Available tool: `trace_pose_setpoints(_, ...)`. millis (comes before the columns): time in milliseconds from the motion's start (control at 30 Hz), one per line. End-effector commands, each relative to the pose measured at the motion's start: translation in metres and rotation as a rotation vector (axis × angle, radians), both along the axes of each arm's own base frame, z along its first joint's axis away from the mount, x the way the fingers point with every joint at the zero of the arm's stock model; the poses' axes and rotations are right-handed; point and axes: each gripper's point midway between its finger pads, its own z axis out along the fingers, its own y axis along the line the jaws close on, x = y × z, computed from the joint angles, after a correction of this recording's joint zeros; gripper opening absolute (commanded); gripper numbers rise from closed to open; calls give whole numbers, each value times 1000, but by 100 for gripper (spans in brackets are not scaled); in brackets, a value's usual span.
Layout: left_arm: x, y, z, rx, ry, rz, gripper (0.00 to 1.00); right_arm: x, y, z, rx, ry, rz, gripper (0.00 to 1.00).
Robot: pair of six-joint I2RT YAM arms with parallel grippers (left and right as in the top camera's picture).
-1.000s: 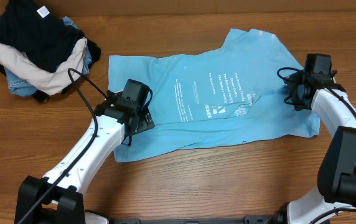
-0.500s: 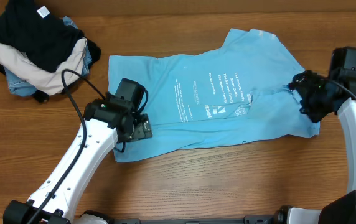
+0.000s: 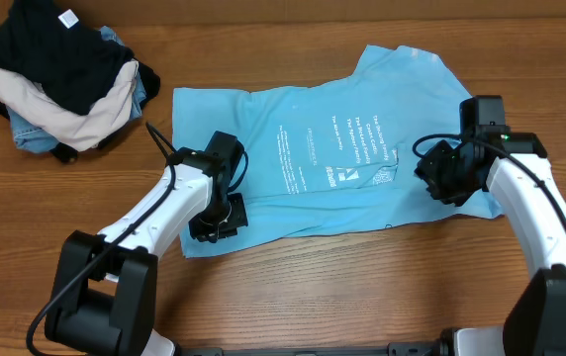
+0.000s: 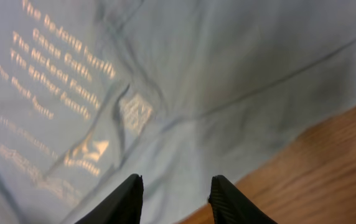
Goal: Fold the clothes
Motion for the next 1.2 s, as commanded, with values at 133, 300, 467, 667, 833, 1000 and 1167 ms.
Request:
trace_pose_setpoints(133, -5, 5, -26, 38, 69, 13, 13, 12, -21, -45, -59, 69, -47, 36)
trace_pose_setpoints(300, -7, 6, -34, 50, 97, 13, 4, 14, -41, -67, -64, 107, -105, 15)
trace_pose_setpoints(467, -4, 15, -34, 73, 89, 28, 4, 5, -80, -69, -64, 124, -170, 8)
trace_pose_setpoints(667, -5, 28, -34, 122, 94, 36, 6, 3, -97, -70, -126, 124, -187, 11)
trace_pose_setpoints(833, -7, 36, -33, 124, 110, 55, 6, 6, -100, -69, -139, 112, -191, 11)
trace_pose_setpoints(1000, -8, 41, -32, 142, 115, 60, 9, 6, -103, -70, -159, 112, -194, 11)
trace_pose_setpoints(1167, 2, 40, -34, 129, 77, 73, 6, 7, -105, -69, -167, 107, -204, 7)
